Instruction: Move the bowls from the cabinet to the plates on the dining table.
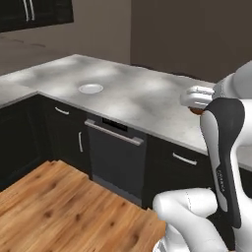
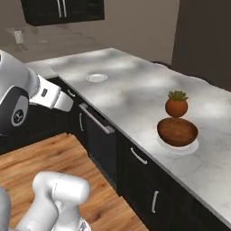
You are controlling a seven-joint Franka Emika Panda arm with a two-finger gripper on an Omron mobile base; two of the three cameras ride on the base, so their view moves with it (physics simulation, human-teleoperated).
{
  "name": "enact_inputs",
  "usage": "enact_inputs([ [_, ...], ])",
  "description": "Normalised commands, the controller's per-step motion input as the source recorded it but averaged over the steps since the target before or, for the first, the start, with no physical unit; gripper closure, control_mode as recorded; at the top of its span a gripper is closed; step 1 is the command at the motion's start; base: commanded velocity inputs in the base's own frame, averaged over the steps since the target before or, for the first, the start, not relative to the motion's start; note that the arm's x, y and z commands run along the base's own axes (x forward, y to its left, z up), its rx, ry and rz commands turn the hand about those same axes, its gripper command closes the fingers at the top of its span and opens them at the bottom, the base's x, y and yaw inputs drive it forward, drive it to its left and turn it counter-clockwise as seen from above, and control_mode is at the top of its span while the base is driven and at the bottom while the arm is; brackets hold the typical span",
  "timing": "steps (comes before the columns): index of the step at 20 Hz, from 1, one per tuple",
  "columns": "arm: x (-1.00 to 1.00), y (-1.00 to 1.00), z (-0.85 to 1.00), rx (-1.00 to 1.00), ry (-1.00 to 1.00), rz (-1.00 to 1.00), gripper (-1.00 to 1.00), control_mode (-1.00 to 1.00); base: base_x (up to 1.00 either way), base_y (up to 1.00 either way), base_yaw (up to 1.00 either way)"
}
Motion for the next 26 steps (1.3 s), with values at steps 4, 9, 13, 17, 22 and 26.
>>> enact_inputs([
  [4, 0.00, 0.00, 0.00, 0.00, 0.00, 0.00, -1.00, 1.00, -0.13, 0.13, 0.50],
  [9, 0.00, 0.00, 0.00, 0.00, 0.00, 0.00, -1.00, 1.00, -0.13, 0.14, 0.50],
  [13, 0.00, 0.00, 0.00, 0.00, 0.00, 0.00, -1.00, 1.00, -0.12, 0.13, 0.50],
  [17, 0.00, 0.00, 0.00, 0.00, 0.00, 0.00, -1.00, 1.00, -0.13, 0.13, 0.50],
  [22, 0.00, 0.00, 0.00, 0.00, 0.00, 0.00, -1.00, 1.00, -0.13, 0.14, 0.50],
  [26, 0.00, 0.00, 0.00, 0.00, 0.00, 0.00, -1.00, 1.00, -0.14, 0.16, 0.50],
])
